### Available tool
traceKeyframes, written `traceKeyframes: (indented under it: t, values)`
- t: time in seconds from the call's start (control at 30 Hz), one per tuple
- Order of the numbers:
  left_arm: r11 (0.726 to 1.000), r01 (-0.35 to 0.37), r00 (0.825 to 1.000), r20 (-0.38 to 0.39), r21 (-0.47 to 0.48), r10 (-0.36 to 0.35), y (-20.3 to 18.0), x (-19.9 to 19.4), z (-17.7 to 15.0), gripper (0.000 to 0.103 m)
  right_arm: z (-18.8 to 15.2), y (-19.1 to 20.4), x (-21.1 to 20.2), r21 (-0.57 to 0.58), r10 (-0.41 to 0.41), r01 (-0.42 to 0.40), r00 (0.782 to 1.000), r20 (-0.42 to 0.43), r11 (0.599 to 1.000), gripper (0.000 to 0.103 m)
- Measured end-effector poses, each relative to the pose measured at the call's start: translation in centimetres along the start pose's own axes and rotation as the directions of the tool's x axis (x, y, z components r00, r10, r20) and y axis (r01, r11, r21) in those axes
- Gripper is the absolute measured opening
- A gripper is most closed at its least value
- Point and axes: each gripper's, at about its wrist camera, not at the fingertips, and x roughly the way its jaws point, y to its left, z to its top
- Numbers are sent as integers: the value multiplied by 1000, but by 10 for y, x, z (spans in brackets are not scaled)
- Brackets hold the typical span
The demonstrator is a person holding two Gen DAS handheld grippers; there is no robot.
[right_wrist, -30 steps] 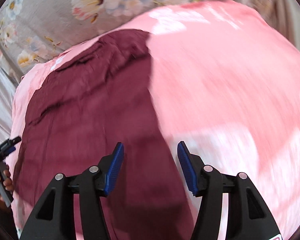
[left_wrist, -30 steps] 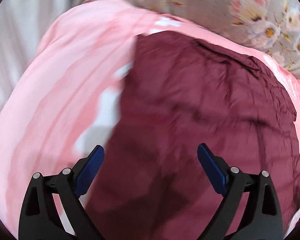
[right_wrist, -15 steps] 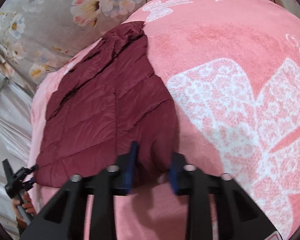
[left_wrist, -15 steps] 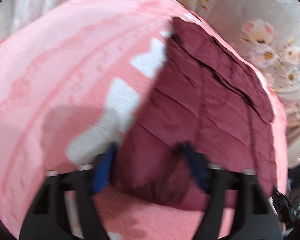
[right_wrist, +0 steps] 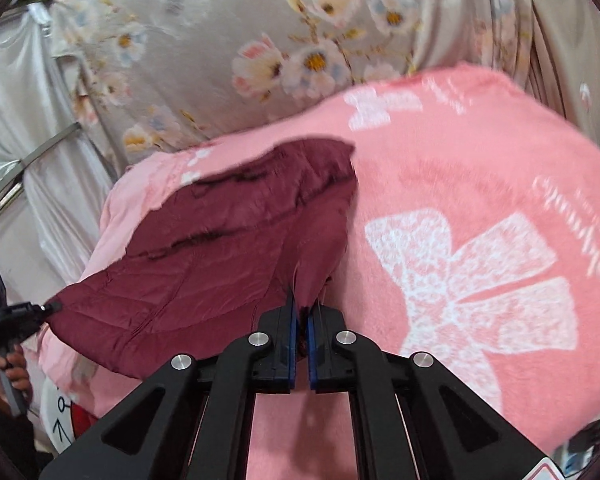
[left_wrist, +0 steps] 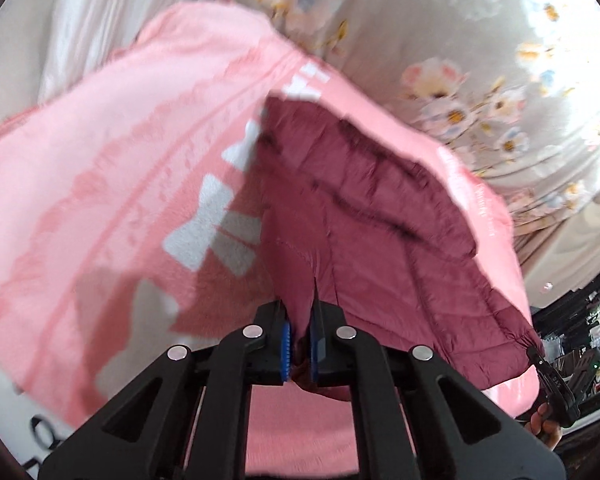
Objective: Fold large clothes
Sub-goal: 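Close both tools on the end of the maroon jacket strip and lift it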
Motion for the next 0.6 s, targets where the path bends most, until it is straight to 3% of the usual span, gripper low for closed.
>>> traceKeyframes:
  t: [0.07, 0.17, 0.3, 0.4, 0.6]
  values:
    - [1000, 11, 998, 56, 21, -12, -10, -29, 4, 5, 10, 7, -30, -33, -1, 4, 997, 77, 999, 3]
    - [997, 27, 981, 191, 68, -40, -34, -76, 21, 5, 35, 9, -57, -36, 17, -10, 982, 186, 999, 3]
    - [991, -1, 951, 306, 137, -41, -67, -88, 58, 5, 83, 12, -64, -19, 62, -60, 944, 323, 998, 3]
    - [982, -65, 942, 334, 175, 3, -84, -68, 86, 5, 116, 11, -29, 4, 41, -45, 939, 341, 999, 3]
    - [960, -231, 947, 263, 159, 184, -83, 40, 147, 6, 157, 5, 83, 103, -20, -4, 973, 230, 995, 2]
